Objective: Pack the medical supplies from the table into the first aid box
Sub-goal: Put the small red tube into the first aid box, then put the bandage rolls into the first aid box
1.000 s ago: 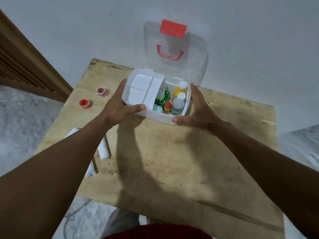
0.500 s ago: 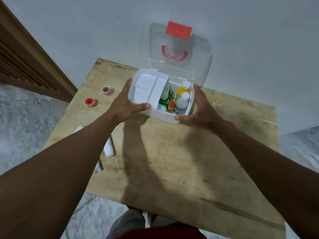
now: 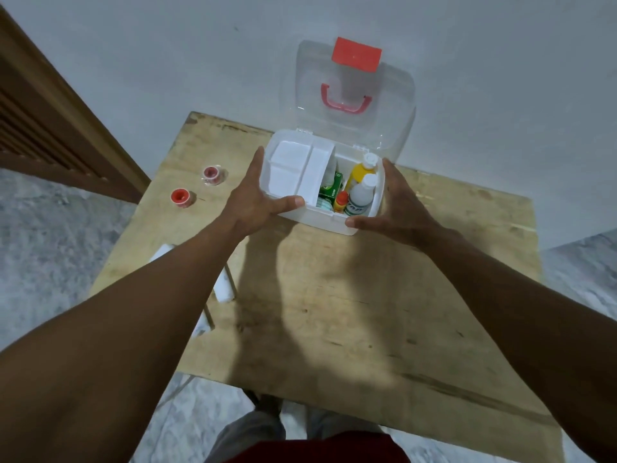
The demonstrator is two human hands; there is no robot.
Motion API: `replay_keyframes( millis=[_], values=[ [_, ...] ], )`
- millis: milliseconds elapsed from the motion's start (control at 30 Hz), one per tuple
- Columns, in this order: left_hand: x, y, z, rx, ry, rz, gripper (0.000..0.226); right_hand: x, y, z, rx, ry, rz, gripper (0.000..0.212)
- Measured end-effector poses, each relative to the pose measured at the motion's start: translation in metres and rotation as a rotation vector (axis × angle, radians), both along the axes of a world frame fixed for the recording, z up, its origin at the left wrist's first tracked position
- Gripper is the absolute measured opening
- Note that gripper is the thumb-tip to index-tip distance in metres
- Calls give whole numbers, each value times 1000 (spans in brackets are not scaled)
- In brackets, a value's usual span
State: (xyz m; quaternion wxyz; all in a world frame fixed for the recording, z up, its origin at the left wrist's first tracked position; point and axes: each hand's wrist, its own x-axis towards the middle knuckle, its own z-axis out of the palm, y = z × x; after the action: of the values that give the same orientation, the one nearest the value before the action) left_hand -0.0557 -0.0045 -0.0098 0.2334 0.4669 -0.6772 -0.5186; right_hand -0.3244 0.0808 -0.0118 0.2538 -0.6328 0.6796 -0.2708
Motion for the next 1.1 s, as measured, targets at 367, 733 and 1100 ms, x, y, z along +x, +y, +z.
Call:
replay_keyframes(
  millis=[367,733,1100],
  values=[
    [-15,75,17,-160,-188,604,76,-3,4,-8,-16,-93,-22,113],
    [14,162,-6,-188,-621,852,41,-4,9,-8,6,-109,-5,131],
    [48,134,-16,195,-855,940,93,-13,0,-19,77,-119,8,138]
  ],
)
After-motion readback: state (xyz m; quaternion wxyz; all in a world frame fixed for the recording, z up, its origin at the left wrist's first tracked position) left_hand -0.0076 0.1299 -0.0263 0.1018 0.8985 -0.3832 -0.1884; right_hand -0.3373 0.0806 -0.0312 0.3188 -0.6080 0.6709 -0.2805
